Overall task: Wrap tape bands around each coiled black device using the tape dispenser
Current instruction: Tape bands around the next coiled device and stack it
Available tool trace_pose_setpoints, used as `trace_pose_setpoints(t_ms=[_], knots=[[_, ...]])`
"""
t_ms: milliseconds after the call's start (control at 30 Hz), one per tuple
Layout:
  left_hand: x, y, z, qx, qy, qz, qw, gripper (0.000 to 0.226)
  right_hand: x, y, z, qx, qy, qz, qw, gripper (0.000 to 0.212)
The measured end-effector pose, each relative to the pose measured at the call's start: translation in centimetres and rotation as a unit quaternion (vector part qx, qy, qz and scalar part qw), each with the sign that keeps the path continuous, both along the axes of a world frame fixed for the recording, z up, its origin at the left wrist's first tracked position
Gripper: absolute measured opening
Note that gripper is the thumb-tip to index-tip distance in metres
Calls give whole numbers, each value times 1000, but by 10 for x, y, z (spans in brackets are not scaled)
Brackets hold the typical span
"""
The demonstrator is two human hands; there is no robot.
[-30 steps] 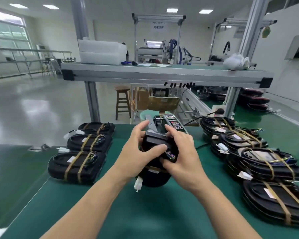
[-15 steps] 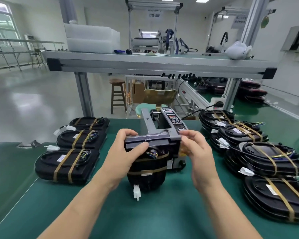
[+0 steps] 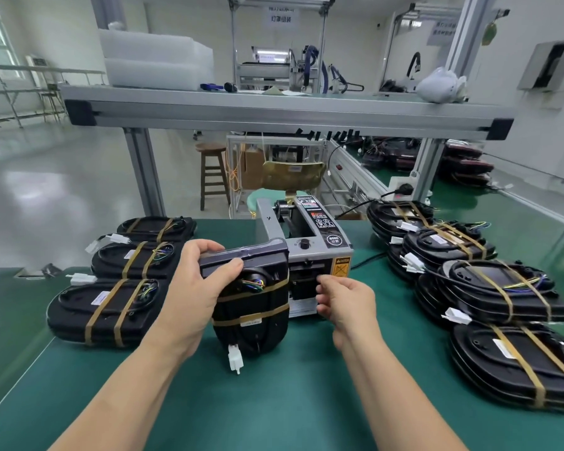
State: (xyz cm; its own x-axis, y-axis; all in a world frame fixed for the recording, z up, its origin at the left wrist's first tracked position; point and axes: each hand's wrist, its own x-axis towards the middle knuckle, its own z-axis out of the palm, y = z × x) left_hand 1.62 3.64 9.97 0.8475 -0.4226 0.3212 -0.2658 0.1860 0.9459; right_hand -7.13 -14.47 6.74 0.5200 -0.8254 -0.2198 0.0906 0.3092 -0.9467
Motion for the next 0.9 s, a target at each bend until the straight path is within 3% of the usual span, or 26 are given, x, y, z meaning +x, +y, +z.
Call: trace_pose_setpoints(t_ms=[400,633,733,900], knots=[[-8,7,-1,10,-12,-7,1000,38,9,7,7,18,11,-3,1000,9],[-21,2,4,24,-25,-17,999,25,18,14,5,22,26,-61,998,9],[-27,0,8,47,-40,-15,998,29,21,20,7,-6,51,-85,995,5],[-37,-1,9,85,-93,5,992,30,2,27,18,23,-41,-77,996,14]])
